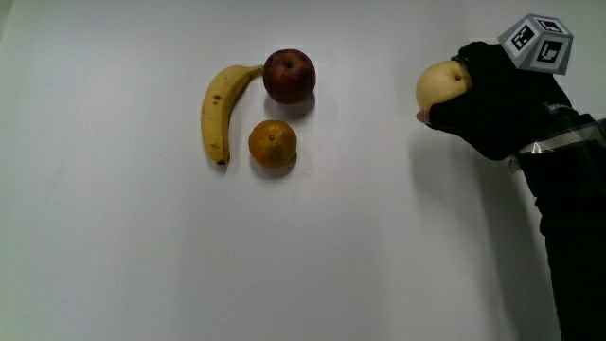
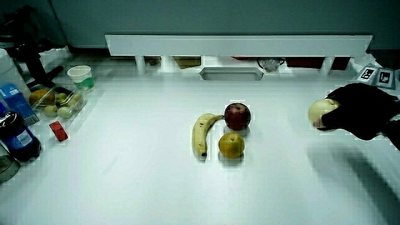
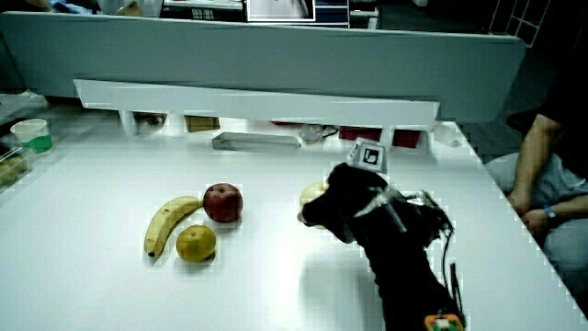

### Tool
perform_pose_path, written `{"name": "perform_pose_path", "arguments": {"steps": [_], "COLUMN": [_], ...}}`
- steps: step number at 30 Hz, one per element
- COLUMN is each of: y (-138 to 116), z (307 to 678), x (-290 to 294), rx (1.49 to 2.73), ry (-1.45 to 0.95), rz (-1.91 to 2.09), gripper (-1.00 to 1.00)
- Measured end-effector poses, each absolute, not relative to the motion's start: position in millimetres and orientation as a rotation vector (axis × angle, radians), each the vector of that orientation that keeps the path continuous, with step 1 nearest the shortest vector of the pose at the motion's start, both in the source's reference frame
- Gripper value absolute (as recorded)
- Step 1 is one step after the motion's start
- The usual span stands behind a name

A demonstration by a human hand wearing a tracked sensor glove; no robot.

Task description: Place pear no leg

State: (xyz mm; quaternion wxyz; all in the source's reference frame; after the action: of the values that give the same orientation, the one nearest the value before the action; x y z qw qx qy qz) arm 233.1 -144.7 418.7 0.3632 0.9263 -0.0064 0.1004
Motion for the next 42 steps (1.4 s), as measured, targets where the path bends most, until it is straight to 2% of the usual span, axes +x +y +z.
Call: {"name": "perform_pose_path", "arguments": {"steps": [15,23,35,40,42], "y": [-139,-135,-131,-130,-126], "z": [473,480,484,453,431], "x": [248,252,258,240,223], "rx": [2.269,2.249,2.156,2.253,2.299], "ry": [0.091,0.112,0.132,0.064,-0.024], "rz": [0.205,0.249,0.302,0.235,0.204], "gripper": [0.00,0.00,-0.71,-1.00,-1.00]}}
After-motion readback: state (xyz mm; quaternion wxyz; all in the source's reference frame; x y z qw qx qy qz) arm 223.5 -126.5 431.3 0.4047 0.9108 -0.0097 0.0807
